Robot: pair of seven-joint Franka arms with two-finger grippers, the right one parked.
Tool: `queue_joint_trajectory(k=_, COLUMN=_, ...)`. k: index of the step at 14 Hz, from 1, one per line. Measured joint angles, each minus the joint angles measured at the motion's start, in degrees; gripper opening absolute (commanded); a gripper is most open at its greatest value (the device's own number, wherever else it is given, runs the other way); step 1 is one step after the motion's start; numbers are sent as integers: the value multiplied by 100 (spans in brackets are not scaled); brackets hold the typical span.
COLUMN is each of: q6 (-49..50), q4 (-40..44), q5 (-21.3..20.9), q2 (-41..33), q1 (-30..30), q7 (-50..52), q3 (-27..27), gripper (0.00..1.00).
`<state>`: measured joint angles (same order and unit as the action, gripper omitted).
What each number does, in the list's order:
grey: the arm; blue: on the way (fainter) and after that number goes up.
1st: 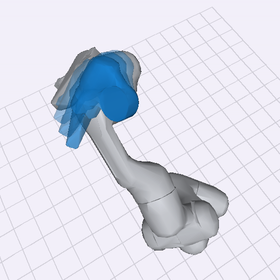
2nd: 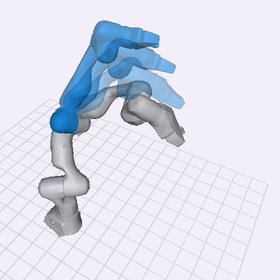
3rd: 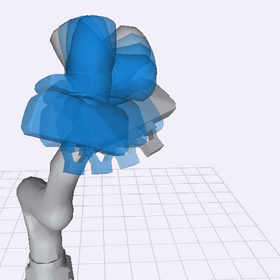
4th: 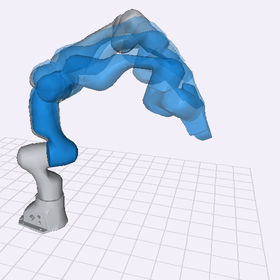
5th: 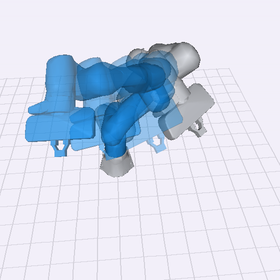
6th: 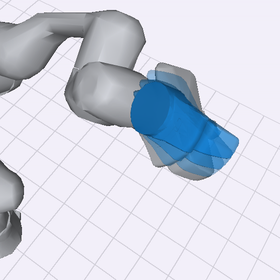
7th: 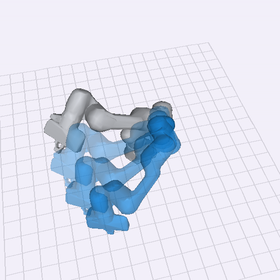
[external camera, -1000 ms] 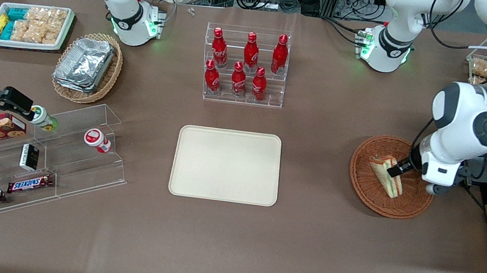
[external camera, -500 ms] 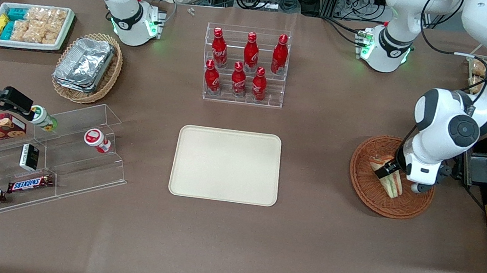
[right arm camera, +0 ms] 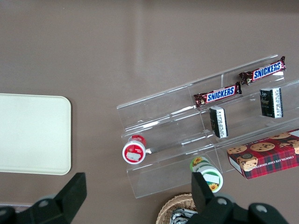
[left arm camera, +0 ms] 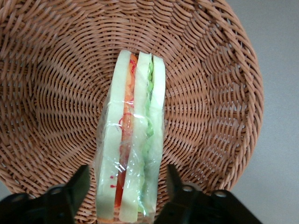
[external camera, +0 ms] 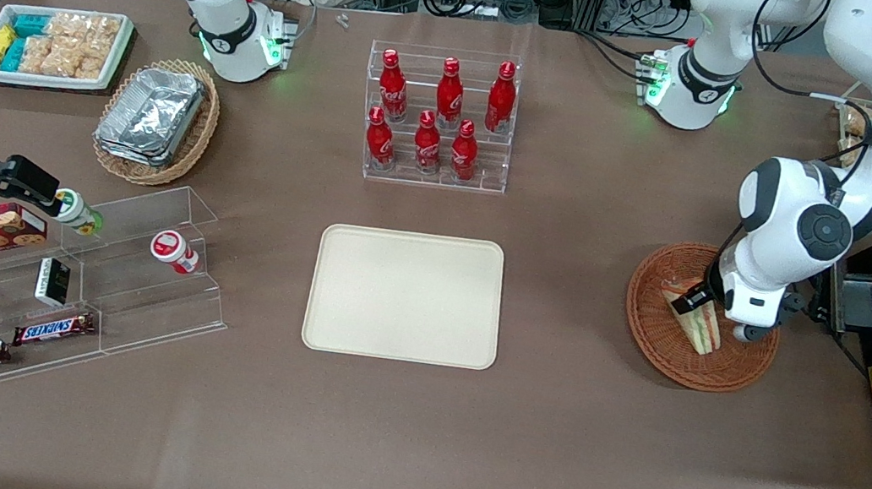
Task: Place sandwich from basket to tray
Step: 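Lower the open left gripper around the wrapped sandwich and close it, then lift the sandwich out of the basket with the left gripper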
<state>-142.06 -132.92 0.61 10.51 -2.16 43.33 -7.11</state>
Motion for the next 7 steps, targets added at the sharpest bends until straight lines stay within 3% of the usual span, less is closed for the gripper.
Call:
queue_joint_trajectory(k=1, q6=-10, q4=3, q5=0, q2=-1, q1=0, q7=0, q3=0, gripper=2)
queue_joint_trajectory(k=5, q6=141, q4=78, q5=-3, q2=-174, q1=-4, q7=81, q3=6, gripper=0)
queue_joint_trajectory(k=7, q6=979, q4=361, q5=-5, q2=-473, q1=-5, q7=162, q3=6, gripper=0)
